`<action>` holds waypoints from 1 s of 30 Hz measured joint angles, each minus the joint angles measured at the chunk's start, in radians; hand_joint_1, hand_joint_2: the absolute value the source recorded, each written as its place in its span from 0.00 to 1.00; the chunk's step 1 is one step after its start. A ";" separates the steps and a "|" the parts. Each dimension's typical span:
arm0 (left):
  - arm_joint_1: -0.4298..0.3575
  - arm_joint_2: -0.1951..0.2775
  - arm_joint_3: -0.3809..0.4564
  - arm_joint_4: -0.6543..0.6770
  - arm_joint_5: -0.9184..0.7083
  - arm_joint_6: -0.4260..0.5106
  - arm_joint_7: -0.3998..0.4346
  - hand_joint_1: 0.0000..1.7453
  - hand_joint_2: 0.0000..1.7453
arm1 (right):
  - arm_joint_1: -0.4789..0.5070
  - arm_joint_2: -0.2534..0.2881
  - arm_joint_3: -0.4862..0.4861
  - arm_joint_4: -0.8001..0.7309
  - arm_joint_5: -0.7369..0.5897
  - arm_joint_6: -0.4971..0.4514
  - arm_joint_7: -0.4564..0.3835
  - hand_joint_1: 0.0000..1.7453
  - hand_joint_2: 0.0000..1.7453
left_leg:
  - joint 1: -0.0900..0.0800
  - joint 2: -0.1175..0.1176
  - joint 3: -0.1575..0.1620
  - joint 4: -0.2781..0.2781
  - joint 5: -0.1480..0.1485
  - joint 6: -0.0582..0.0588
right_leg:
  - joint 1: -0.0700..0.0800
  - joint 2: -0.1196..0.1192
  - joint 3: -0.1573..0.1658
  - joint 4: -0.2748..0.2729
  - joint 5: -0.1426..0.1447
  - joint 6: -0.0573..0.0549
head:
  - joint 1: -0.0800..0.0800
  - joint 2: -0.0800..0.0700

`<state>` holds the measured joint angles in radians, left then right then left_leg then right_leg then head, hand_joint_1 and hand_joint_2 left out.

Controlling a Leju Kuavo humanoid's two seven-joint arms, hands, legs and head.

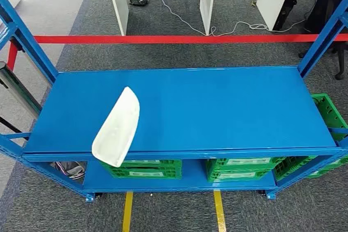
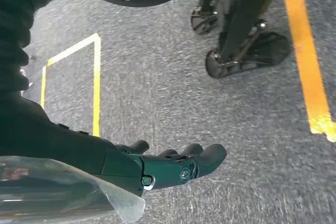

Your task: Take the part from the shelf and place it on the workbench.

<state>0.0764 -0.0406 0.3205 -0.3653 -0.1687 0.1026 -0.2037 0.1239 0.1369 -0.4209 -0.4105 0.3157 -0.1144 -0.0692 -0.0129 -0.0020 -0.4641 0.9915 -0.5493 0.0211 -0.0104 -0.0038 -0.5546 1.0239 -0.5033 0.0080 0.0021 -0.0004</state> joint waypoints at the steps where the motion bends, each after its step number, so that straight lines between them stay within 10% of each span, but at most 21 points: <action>1: -0.002 -0.001 0.009 0.000 -0.004 0.003 -0.007 0.00 1.00 | -0.001 0.004 -0.012 -0.001 0.010 -0.002 -0.002 0.00 1.00 | 0.000 0.000 0.000 0.000 0.000 0.000 | 0.000 0.000 0.000 0.000 0.000 0.000 | 0.000 0.000; 15: -0.055 -0.052 0.193 -0.053 -0.079 0.055 -0.189 0.00 1.00 | -0.018 0.084 -0.275 -0.029 0.239 -0.056 -0.048 0.00 1.00 | 0.000 0.000 0.000 0.000 0.000 0.000 | 0.000 0.001 0.000 0.000 0.000 0.000 | 0.000 0.000; 30: -0.030 -0.171 0.167 -0.497 -0.100 0.094 -0.347 0.00 1.00 | -0.041 0.147 -0.520 -0.041 0.496 -0.109 -0.111 0.00 1.00 | 0.000 0.001 0.000 0.000 0.000 0.000 | 0.000 0.001 0.000 0.000 0.000 0.000 | 0.000 0.000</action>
<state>0.0461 -0.2120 0.4873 -0.8623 -0.2691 0.1968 -0.5504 0.0825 0.2834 -0.9407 -0.4510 0.8118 -0.2236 -0.1807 -0.0133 -0.0014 -0.4639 0.9918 -0.5492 0.0211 -0.0105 -0.0028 -0.5543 1.0238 -0.5032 0.0080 0.0022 -0.0004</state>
